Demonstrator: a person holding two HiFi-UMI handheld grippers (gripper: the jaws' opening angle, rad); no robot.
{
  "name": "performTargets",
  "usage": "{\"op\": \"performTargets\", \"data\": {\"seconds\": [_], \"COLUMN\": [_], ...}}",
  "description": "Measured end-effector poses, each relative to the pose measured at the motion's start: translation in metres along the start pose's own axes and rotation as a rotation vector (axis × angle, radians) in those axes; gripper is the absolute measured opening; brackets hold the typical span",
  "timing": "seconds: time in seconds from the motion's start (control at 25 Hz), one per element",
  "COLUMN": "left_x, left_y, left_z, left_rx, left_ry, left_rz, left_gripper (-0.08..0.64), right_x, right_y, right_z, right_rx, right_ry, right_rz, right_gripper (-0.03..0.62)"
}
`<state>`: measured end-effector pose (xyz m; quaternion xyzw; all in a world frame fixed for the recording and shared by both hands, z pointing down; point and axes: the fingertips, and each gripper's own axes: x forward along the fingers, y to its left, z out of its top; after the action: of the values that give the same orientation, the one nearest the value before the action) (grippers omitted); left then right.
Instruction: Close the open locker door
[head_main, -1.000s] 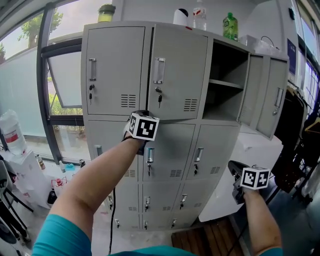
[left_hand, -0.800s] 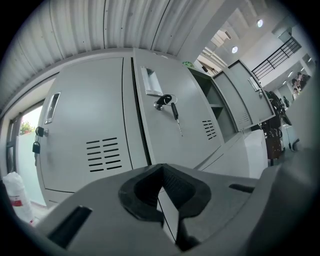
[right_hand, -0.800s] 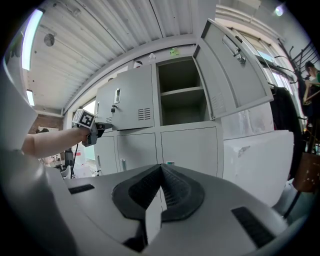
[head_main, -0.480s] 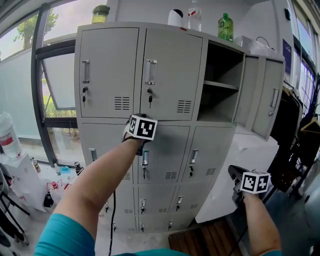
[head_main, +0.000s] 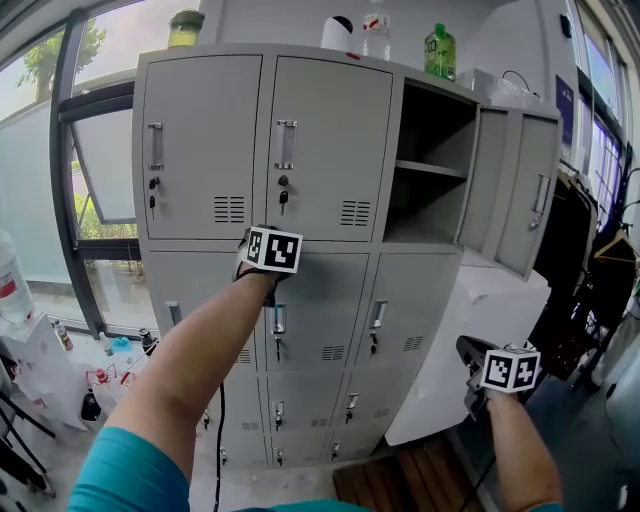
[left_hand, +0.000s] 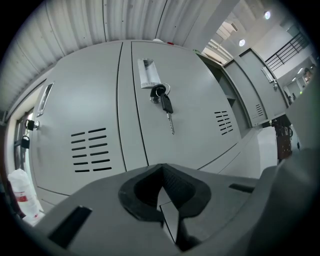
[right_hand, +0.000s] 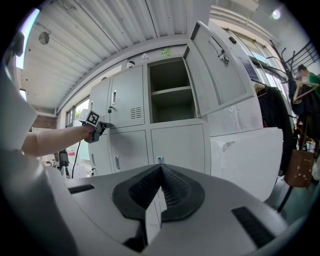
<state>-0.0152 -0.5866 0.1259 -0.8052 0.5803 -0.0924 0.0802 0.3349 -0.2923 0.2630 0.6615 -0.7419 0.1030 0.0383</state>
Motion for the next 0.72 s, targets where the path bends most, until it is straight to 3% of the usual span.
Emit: {"op": "performTargets", "data": {"seconds": [0.48,0.72], "left_x": [0.001,-0.015], "left_y": [-0.001,-0.012], "left_z": [0.0,-0.004], "left_rx": [0.015,-0.005], "left_ry": [0.015,-0.01], "left_rz": [-0.004,-0.063], "left_gripper": [0.0,0.0], "right_x": [0.002,-0.006], "right_y": [0.005,0.01], "right_z": [-0.005,-0.001], "right_rx": [0.004,-0.006], "right_ry": [0.004,-0.005], "right_rz": [0.011,0.014], "right_gripper": [-0.009,-0.009]}}
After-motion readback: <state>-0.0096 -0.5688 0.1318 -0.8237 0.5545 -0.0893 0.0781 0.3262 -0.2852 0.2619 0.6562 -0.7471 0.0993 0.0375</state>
